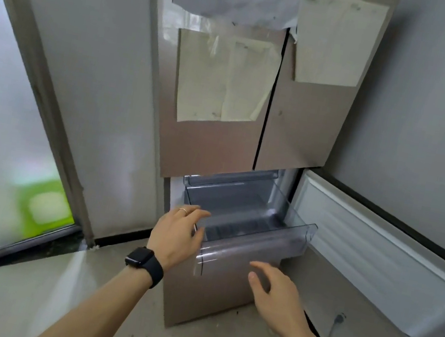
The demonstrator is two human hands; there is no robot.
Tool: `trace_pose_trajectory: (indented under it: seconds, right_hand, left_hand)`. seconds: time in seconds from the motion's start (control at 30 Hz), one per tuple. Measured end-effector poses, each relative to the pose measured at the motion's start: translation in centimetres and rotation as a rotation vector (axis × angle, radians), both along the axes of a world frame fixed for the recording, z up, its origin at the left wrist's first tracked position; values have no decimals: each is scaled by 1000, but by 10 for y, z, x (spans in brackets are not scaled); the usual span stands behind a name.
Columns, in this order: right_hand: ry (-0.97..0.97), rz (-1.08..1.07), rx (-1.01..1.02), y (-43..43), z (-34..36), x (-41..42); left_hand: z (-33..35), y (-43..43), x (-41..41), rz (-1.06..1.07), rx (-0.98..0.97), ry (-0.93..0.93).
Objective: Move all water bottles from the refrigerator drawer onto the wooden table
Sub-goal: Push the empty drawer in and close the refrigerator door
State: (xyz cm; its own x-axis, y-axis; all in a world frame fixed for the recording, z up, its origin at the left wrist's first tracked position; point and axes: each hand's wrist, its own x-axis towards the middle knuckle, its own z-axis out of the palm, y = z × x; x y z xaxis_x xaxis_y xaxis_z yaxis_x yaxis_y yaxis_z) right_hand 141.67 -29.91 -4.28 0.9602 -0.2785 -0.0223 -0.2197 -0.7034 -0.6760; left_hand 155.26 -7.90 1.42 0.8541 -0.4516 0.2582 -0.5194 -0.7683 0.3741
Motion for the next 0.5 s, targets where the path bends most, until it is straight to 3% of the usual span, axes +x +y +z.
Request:
trace_pose_trajectory:
  seconds: [0.17,0.37,0.5]
  right_hand:
    - [58,-126,198,-26,-21,71]
    - [234,-531,1008,-63,-76,158]
    - [234,-630,1194,-83,-109,192]
  left_hand:
    - [-8,-37,81,22,146,-137]
    - [-8,-80,164,-7,325,-404]
    - [-13,-113,206,-39,386,-523]
